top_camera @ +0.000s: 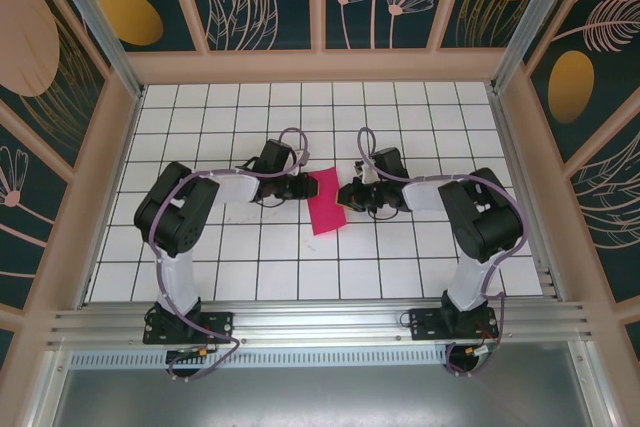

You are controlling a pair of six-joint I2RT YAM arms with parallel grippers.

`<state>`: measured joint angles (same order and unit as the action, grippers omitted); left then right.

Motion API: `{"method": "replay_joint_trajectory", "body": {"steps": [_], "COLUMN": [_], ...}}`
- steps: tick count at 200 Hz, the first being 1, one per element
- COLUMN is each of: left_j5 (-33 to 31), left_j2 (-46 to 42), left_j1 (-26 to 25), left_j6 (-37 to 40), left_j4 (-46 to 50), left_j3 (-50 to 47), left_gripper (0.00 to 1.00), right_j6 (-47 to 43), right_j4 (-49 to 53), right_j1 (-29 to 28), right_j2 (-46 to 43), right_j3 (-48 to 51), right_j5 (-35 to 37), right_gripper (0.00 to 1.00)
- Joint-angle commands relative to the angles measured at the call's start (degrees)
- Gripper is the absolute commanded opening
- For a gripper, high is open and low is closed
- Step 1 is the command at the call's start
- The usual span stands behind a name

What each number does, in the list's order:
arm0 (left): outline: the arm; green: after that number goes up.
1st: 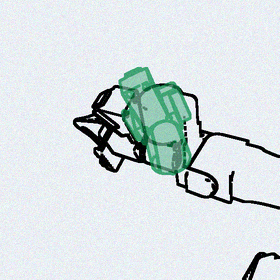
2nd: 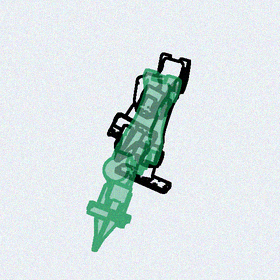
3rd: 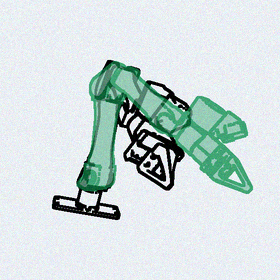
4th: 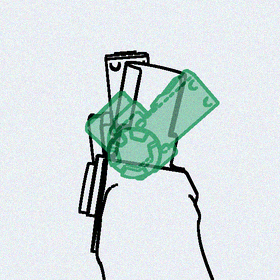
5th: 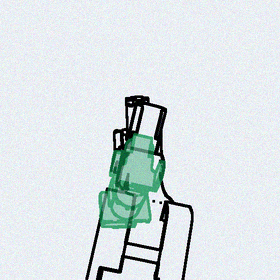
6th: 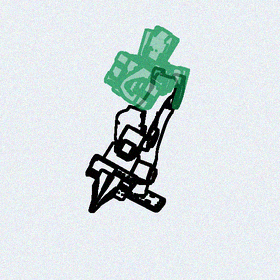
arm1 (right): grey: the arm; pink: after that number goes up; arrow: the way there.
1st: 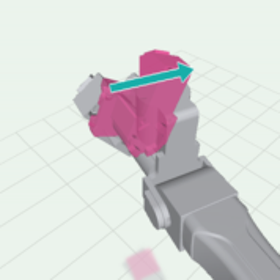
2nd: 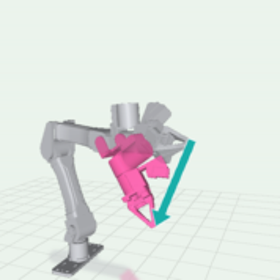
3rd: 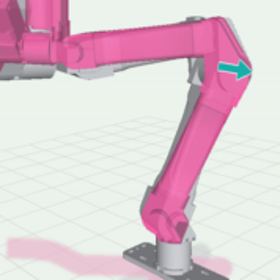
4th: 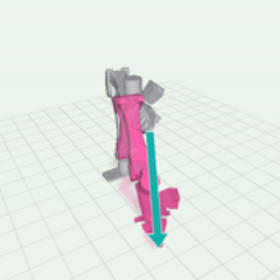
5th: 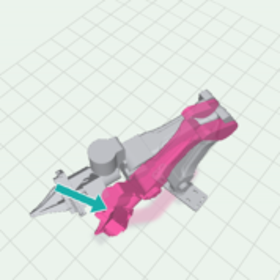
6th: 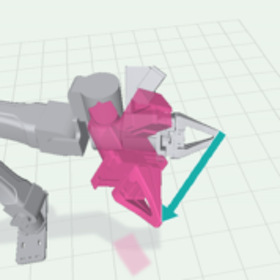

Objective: Fold a paper plane with a square sheet of paper (pick it up from the middle)
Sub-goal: Third fold the triangle at the center of the table.

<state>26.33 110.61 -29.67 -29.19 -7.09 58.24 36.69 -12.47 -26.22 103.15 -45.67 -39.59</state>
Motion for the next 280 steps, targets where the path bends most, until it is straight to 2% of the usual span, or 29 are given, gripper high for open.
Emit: {"method": "replay_joint_trajectory", "body": {"steps": [1,20,35,55,87,126,199,236,254,280], "left_j5": [-1.7,-4.7,-9.8,-16.9,-24.7,-31.9,-38.0,-43.4,-44.5,-46.1], "left_j2": [-7.1,-13.4,-18.5,-23.6,-28.2,-24.4,-14.3,-12.8,-12.7,-12.7], "left_j1": [-0.2,-0.8,-3.2,-7.9,-15.4,-23.1,-30.9,-31.6,-31.6,-31.6], "left_j6": [0.7,1.2,3.4,5.6,6.9,11.1,17.9,19.6,19.6,19.4], "left_j4": [-2.3,-4.1,-3.7,-2.9,-3.9,-2.4,1.8,3.4,2.7,1.8], "left_j3": [-2.0,-6.7,-10.1,-14.5,-19.5,-17.0,-9.2,-8.5,-8.9,-8.7], "left_gripper": [0.30,0.41,0.47,0.51,0.56,0.62,0.68,0.64,0.55,0.30], "right_j6": [2.2,4.5,5.8,7.6,12.2,16.9,16.9,16.8,16.4,15.3], "right_j4": [-3.4,-5.1,-5.7,-5.9,-7.6,-11.6,-10.2,-9.8,-9.2,-7.7], "right_j1": [0.2,0.1,0.1,-0.2,-0.3,-0.5,-1.6,-1.7,-1.6,-1.7], "right_j2": [-0.3,-0.4,-0.6,-1.0,-1.4,-1.7,-0.7,-0.6,-0.6,-0.8], "right_j3": [1.7,2.2,2.4,2.6,3.9,5.3,3.5,3.1,3.0,2.8], "right_j5": [-1.5,-1.4,-1.3,-1.1,0.2,0.9,1.0,1.0,0.9,1.3], "right_gripper": [0.07,0.02,0.00,0.00,0.00,0.00,0.00,0.00,0.00,0.01]}}
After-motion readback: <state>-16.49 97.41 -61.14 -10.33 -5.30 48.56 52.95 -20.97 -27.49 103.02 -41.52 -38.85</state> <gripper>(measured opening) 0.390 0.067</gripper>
